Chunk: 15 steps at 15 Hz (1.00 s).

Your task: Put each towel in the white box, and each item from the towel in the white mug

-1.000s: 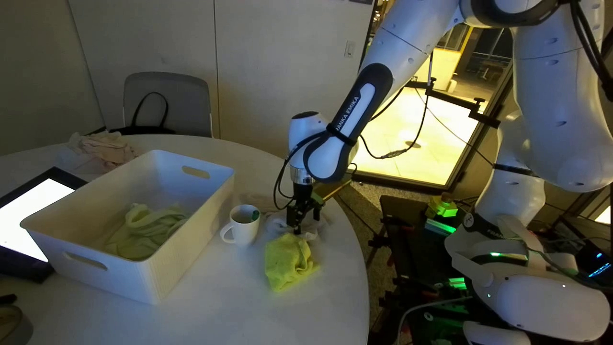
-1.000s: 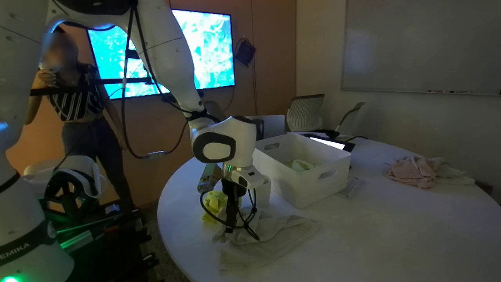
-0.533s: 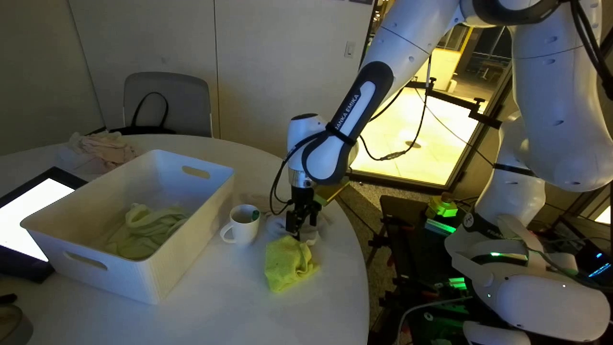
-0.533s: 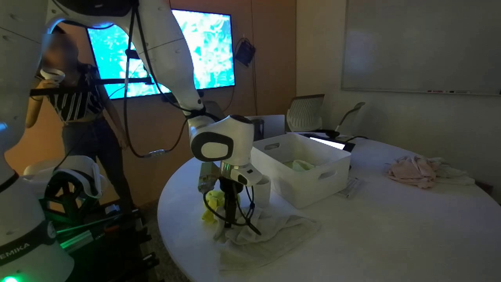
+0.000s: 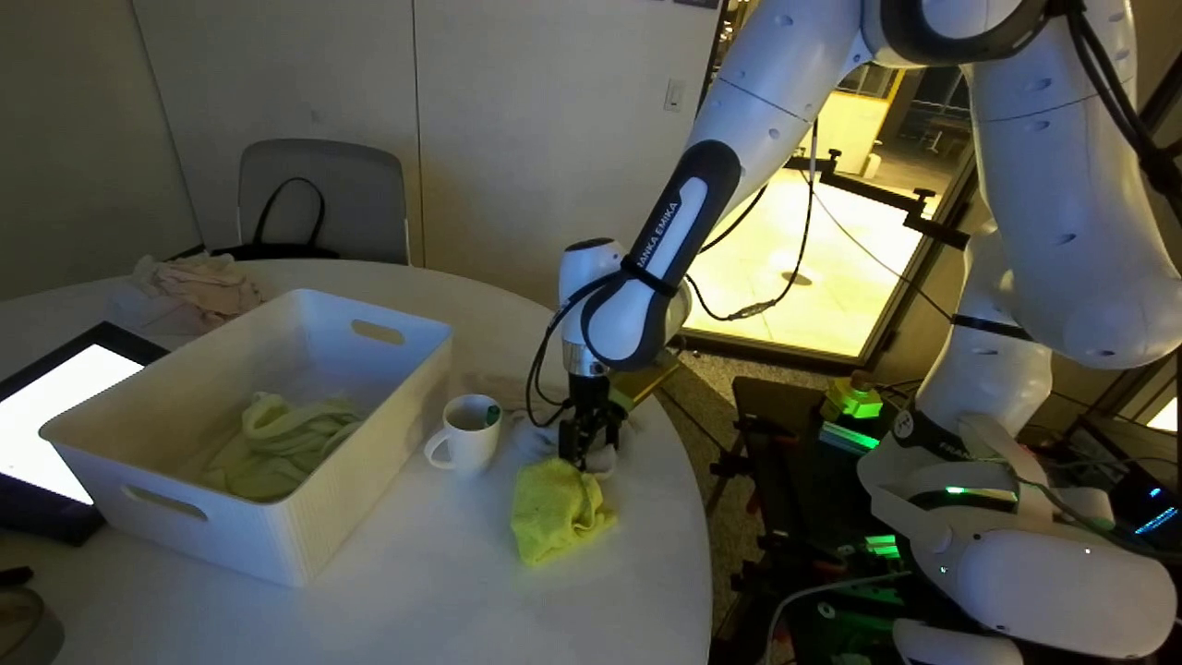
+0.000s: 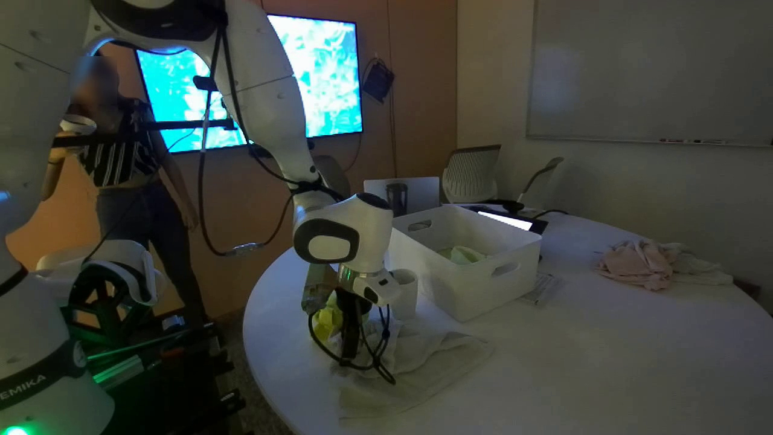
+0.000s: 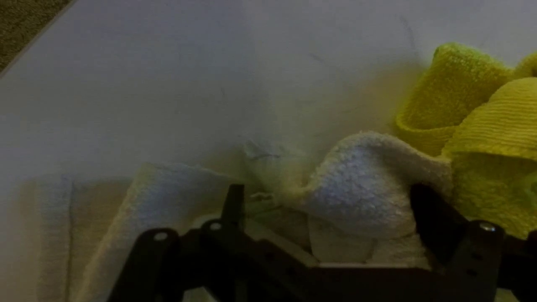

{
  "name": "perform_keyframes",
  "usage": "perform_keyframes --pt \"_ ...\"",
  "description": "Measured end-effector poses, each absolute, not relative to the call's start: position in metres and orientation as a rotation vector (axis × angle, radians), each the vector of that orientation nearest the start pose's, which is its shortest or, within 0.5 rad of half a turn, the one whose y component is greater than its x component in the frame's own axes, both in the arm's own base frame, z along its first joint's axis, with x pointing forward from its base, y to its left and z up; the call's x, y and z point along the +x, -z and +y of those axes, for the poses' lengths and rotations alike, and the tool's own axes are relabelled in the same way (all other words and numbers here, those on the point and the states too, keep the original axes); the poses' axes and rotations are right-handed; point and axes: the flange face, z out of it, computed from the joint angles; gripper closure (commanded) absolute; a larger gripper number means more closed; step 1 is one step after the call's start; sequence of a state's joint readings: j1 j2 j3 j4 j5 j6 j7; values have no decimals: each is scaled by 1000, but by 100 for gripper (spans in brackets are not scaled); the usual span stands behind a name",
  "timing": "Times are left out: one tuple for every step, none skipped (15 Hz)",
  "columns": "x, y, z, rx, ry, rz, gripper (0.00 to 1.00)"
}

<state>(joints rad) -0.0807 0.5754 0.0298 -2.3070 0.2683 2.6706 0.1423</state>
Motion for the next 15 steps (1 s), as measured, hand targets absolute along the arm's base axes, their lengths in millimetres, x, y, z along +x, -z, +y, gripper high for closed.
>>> perform_keyframes --pt "480 -77 -33 -2944 -324 686 7" --pt "480 -74 -36 -2942 -318 701 25" --pt "480 -72 -38 -2939 -310 714 32" --pt "481 -71 -40 -2938 -305 721 41" --pt "483 -72 -41 -2937 -298 725 49" --pt "485 -73 -41 -2935 -290 727 58" --pt "487 -74 -41 -2934 -283 728 64" --pt "489 -75 -41 -2933 -276 728 71" --pt "491 -76 -40 -2933 -269 728 80" --pt "493 -77 -40 -2933 -262 728 86" --pt "494 -78 -40 -2934 -254 728 92" --pt "496 -79 -40 -2934 -244 729 91" --pt "496 -80 -40 -2936 -236 729 89" --pt "497 -81 -40 -2937 -224 728 88" --pt "498 -82 -40 -2940 -209 727 90"
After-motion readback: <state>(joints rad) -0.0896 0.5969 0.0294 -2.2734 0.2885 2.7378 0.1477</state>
